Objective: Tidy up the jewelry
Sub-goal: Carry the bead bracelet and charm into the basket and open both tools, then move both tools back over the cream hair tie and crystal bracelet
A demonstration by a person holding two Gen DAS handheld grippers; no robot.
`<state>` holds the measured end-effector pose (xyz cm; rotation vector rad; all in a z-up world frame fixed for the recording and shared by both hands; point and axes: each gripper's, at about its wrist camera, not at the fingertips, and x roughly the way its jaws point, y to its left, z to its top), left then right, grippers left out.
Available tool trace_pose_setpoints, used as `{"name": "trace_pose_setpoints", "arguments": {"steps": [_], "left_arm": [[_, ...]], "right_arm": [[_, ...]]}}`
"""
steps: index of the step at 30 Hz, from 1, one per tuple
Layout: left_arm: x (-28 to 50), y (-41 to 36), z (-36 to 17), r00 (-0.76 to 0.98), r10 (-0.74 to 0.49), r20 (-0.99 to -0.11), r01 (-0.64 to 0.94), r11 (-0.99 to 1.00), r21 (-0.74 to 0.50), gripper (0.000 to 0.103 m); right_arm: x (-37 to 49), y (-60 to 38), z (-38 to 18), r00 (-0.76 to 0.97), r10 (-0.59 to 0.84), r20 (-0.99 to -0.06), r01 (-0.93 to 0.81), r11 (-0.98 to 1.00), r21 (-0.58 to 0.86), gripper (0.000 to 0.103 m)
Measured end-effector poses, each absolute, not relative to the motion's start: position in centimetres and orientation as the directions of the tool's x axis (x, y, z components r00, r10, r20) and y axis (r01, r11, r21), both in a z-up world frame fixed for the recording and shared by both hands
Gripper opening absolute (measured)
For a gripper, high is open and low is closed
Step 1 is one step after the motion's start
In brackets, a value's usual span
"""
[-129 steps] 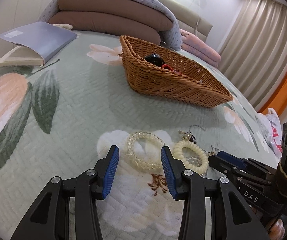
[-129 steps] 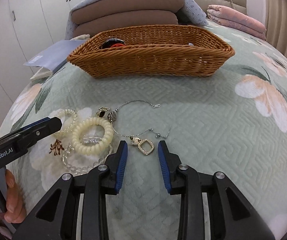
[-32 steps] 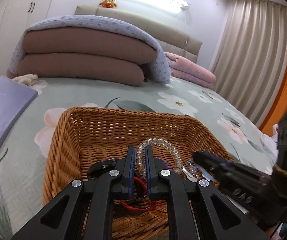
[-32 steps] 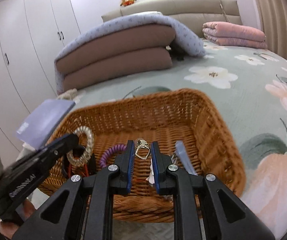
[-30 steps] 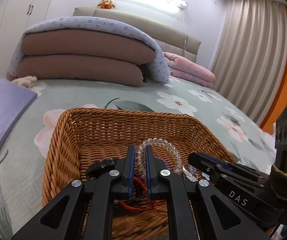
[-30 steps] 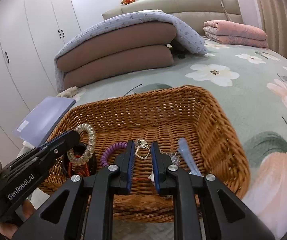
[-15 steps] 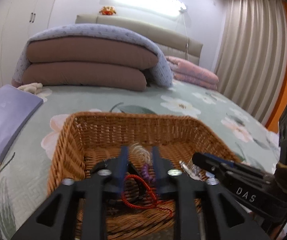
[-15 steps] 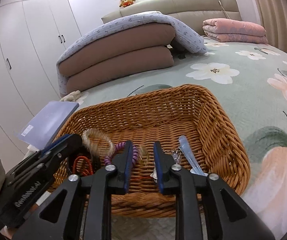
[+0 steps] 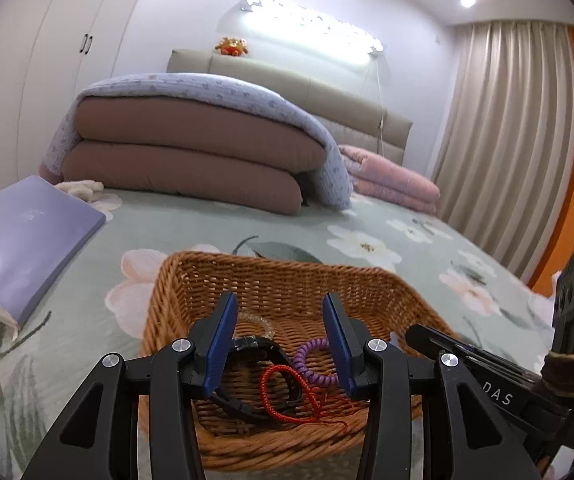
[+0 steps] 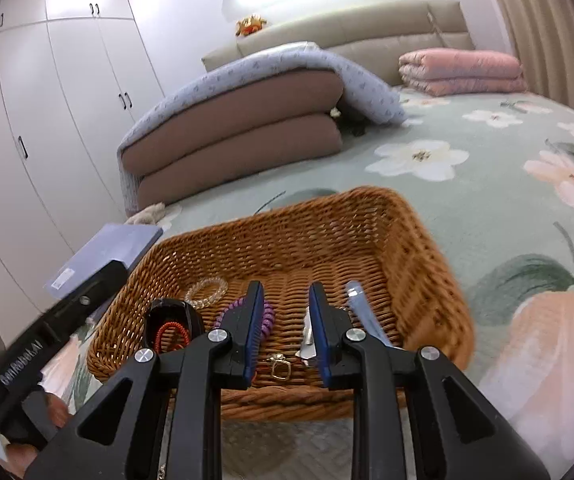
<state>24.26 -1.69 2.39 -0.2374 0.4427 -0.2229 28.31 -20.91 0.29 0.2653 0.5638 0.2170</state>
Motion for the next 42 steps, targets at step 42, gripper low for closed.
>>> {"name": "trace_pose_setpoints", "arguments": {"steps": [42], "left_arm": [[8.6, -0.5, -5.4, 0.643, -0.325, -0.693, 0.244, 0.945, -0.217, 0.045]], "right_arm": [[12.7, -17.9, -4.2, 0.709, 0.392, -0.586, -0.228, 0.914, 0.335, 0.026]]}}
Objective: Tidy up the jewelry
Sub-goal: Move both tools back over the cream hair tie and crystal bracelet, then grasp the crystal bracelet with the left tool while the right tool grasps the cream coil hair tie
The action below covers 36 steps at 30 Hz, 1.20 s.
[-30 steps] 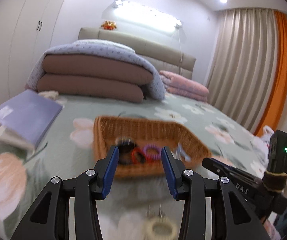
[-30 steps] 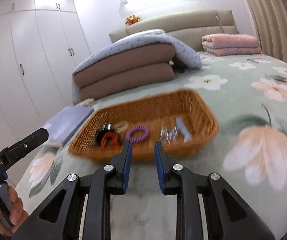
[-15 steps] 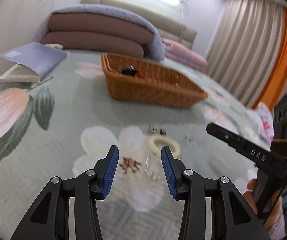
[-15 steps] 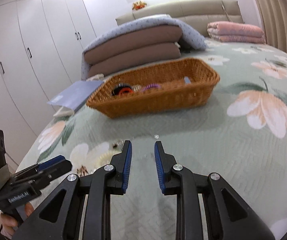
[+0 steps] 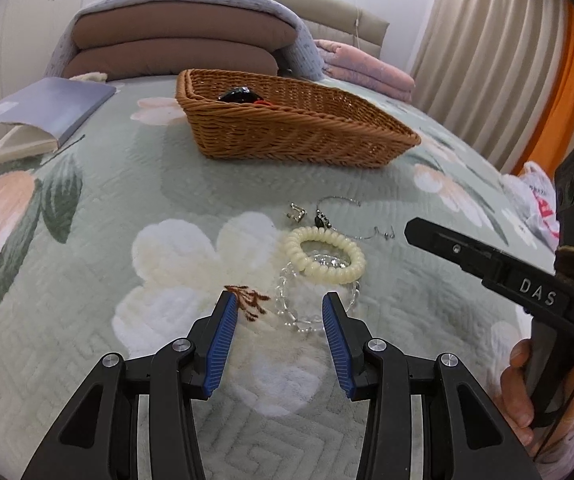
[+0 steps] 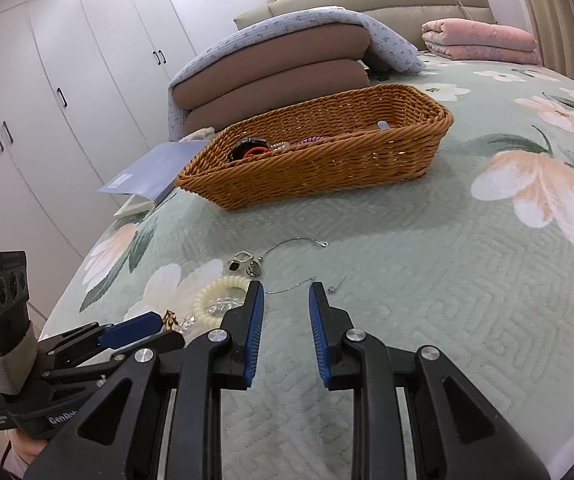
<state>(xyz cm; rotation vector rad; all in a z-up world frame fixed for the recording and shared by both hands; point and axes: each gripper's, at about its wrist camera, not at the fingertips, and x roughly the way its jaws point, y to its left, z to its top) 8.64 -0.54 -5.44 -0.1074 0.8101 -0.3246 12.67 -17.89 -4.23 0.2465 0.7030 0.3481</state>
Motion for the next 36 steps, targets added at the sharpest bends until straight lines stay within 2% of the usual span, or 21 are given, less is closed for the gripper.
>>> {"name": "trace_pose_setpoints", "arguments": {"steps": [10, 17, 19, 23, 24, 25, 27, 32, 36], "left_arm": [[9.0, -1.4, -5.5, 0.644, -0.279, -0.712, 0.231, 0.959, -0.167, 0.042], [9.0, -1.3, -5.4, 0.640, -0.278, -0.717, 0.226, 0.959, -0.170, 0.039], [9.0, -1.2, -5.4, 0.638, -0.263, -0.724, 0.216, 0.963, -0.159, 0.033], [8.7, -0.9, -5.4, 0.622, -0.262, -0.738, 0.219, 0.963, -0.157, 0.031], [8.5, -0.8, -5.4, 0.620, -0.255, -0.742, 0.219, 0.964, -0.149, 0.029], [8.4, -0.8, -5.4, 0.622, -0.238, -0.745, 0.212, 0.968, -0.132, 0.021], [8.4, -0.7, -5.5, 0.622, -0.214, -0.753, 0.203, 0.973, -0.109, 0.017], [8.5, -0.2, -5.4, 0.621, -0.248, -0.744, 0.206, 0.967, -0.150, 0.018], [8.7, 1.0, -5.3, 0.617, -0.328, -0.716, 0.212, 0.945, -0.250, 0.018]], "right_arm": [[13.0, -17.9, -4.4, 0.701, 0.402, -0.590, -0.229, 0.909, 0.347, 0.026], [13.2, -16.1, -3.6, 0.686, 0.385, -0.617, -0.255, 0.922, 0.292, 0.026], [13.3, -15.5, -3.7, 0.666, 0.397, -0.631, -0.255, 0.917, 0.307, 0.026], [13.4, -15.5, -4.3, 0.637, 0.415, -0.650, -0.226, 0.906, 0.357, 0.026], [13.3, -15.6, -4.4, 0.634, 0.420, -0.649, -0.222, 0.903, 0.367, 0.026], [13.3, -15.7, -4.4, 0.632, 0.421, -0.650, -0.217, 0.902, 0.373, 0.026], [13.4, -15.6, -4.6, 0.621, 0.420, -0.661, -0.207, 0.902, 0.379, 0.026], [14.5, -14.5, -5.2, 0.598, 0.413, -0.687, -0.191, 0.906, 0.378, 0.026], [14.4, -15.7, -5.2, 0.615, 0.430, -0.660, -0.170, 0.891, 0.422, 0.026]]}}
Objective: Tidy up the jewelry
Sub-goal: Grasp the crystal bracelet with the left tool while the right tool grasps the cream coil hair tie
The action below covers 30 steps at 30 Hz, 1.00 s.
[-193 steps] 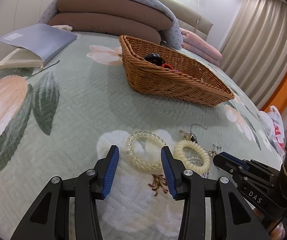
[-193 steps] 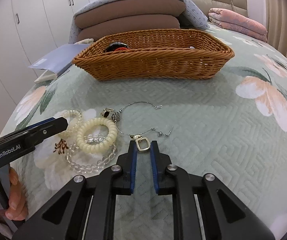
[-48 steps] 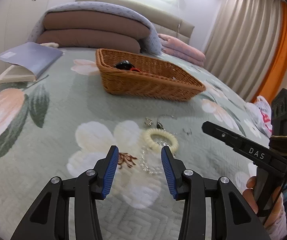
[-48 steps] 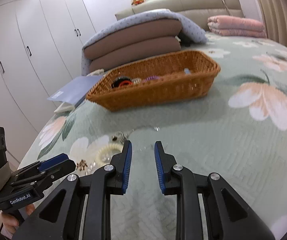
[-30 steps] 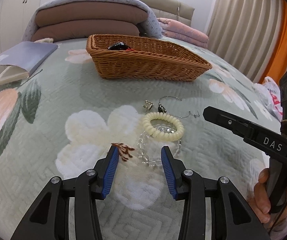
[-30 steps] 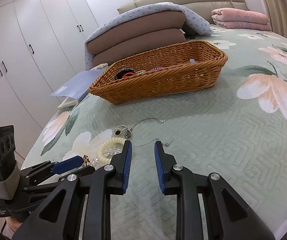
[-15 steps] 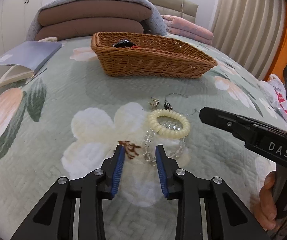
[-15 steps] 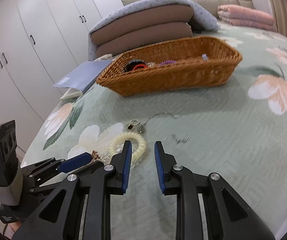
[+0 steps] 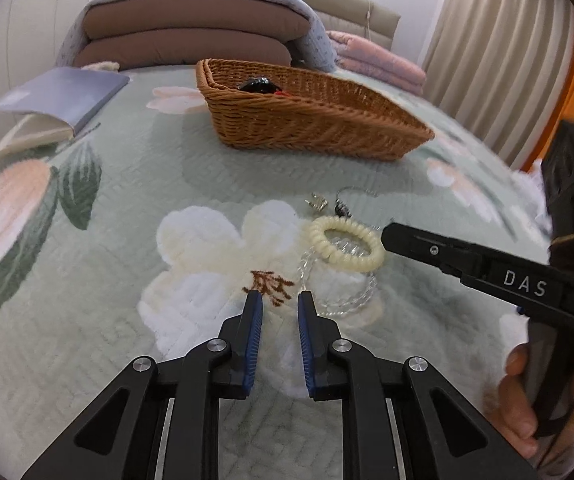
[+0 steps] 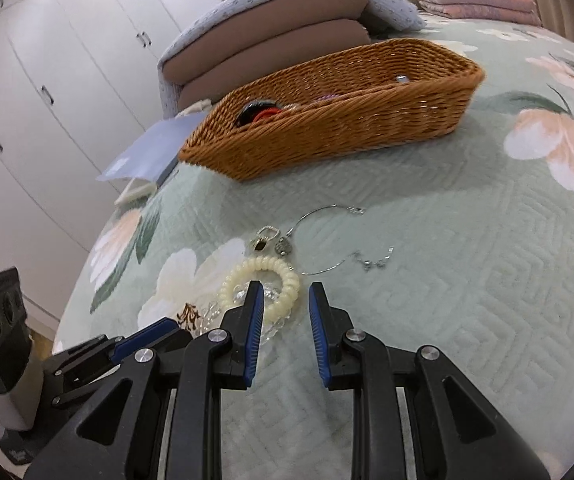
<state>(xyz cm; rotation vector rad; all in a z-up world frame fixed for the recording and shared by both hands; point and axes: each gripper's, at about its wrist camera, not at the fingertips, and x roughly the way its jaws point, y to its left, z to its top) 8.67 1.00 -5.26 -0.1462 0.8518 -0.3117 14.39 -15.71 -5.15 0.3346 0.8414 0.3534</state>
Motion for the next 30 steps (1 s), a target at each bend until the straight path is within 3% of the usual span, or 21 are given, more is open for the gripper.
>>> {"name": "trace_pose_setpoints", "arguments": {"steps": [4, 11, 12, 27, 30], "left_arm": [[9.1, 0.8, -5.2, 0.604, -0.370, -0.705, 0.227, 0.929, -0.293, 0.019], [9.9, -2.0, -5.6, 0.608, -0.278, -0.744, 0.234, 0.958, -0.167, 0.017], [9.8, -2.0, -5.6, 0.611, -0.271, -0.744, 0.233, 0.960, -0.158, 0.009], [7.9, 0.4, -5.7, 0.584, -0.315, -0.748, 0.232, 0.948, -0.218, 0.007], [7.8, 0.3, -5.6, 0.584, -0.314, -0.749, 0.233, 0.948, -0.216, 0.007]], "right_arm": [[14.5, -17.0, -5.5, 0.613, 0.455, -0.645, -0.149, 0.869, 0.472, 0.026], [14.0, -15.9, -4.9, 0.637, 0.429, -0.640, -0.175, 0.890, 0.422, 0.026], [13.8, -15.8, -4.7, 0.642, 0.422, -0.640, -0.180, 0.894, 0.410, 0.026], [15.7, -12.2, -6.0, 0.550, 0.385, -0.741, -0.185, 0.921, 0.341, 0.026], [15.7, -11.2, -6.1, 0.564, 0.333, -0.755, -0.193, 0.943, 0.272, 0.013]]}}
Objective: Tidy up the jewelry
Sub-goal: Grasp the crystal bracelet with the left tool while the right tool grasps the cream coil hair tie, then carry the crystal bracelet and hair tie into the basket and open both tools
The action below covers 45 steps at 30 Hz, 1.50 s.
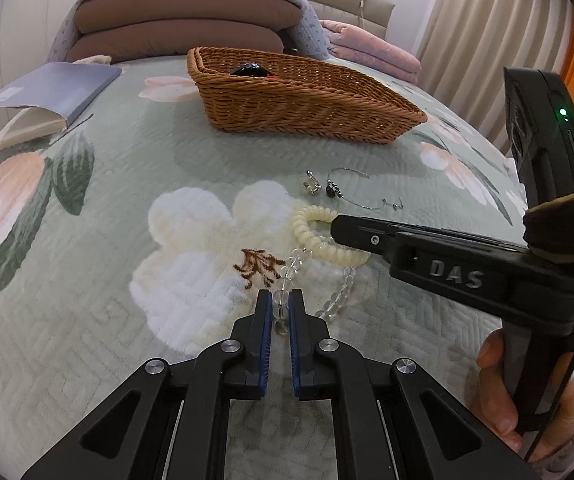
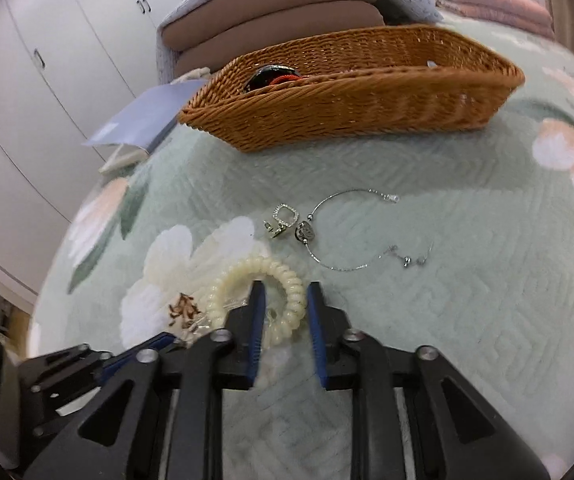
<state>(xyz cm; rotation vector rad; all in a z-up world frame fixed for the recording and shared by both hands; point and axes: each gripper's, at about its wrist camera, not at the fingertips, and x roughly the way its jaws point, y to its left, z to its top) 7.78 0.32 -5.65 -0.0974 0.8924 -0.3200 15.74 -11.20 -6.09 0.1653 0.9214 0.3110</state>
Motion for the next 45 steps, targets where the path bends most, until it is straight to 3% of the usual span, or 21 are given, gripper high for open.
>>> {"name": "trace_pose_setpoints", "arguments": {"steps": [12, 18, 24, 27, 28, 29, 30, 31, 35, 45], "left_arm": [[6.9, 0.9, -5.3, 0.590, -0.297, -0.751, 0.230, 0.953, -0.197, 0.008], [7.0, 0.4, -5.5, 0.601, -0.285, -0.747, 0.231, 0.956, -0.179, 0.013], [7.1, 0.3, -5.6, 0.604, -0.305, -0.736, 0.228, 0.951, -0.207, 0.018], [6.9, -0.2, -5.7, 0.617, -0.283, -0.734, 0.233, 0.957, -0.173, 0.018], [6.9, -0.3, -5.7, 0.619, -0.280, -0.734, 0.236, 0.957, -0.166, 0.018], [6.8, -0.5, -5.7, 0.622, -0.275, -0.733, 0.239, 0.958, -0.156, 0.016], [6.7, -0.6, -5.7, 0.625, -0.268, -0.733, 0.243, 0.959, -0.144, 0.007], [6.7, -0.7, -5.7, 0.625, -0.268, -0.733, 0.247, 0.959, -0.140, 0.007], [6.1, -0.7, -4.7, 0.665, -0.286, -0.690, 0.261, 0.955, -0.144, 0.008], [5.3, -0.4, 1.2, 0.764, -0.388, -0.515, 0.340, 0.921, -0.189, 0.007]], "right_arm": [[10.2, -16.9, -5.4, 0.632, 0.213, -0.746, -0.102, 0.976, 0.192, 0.013], [9.9, -18.7, -5.6, 0.634, 0.258, -0.729, -0.108, 0.963, 0.247, 0.013], [9.8, -16.4, -5.7, 0.657, 0.173, -0.733, -0.125, 0.985, 0.121, 0.024], [9.7, -15.5, -5.8, 0.667, 0.127, -0.734, -0.124, 0.991, 0.059, 0.023], [9.6, -15.4, -5.7, 0.670, 0.123, -0.732, -0.129, 0.991, 0.048, 0.018], [9.5, -15.3, -5.7, 0.672, 0.126, -0.730, -0.132, 0.990, 0.050, 0.015], [9.5, -15.4, -5.8, 0.672, 0.131, -0.728, -0.134, 0.990, 0.054, 0.014], [9.4, -15.5, -5.8, 0.675, 0.138, -0.725, -0.135, 0.989, 0.063, 0.014], [8.9, -16.3, -5.1, 0.694, 0.204, -0.690, -0.156, 0.979, 0.132, 0.013], [8.7, -17.9, 0.1, 0.788, 0.214, -0.577, -0.168, 0.977, 0.134, 0.013]]}}
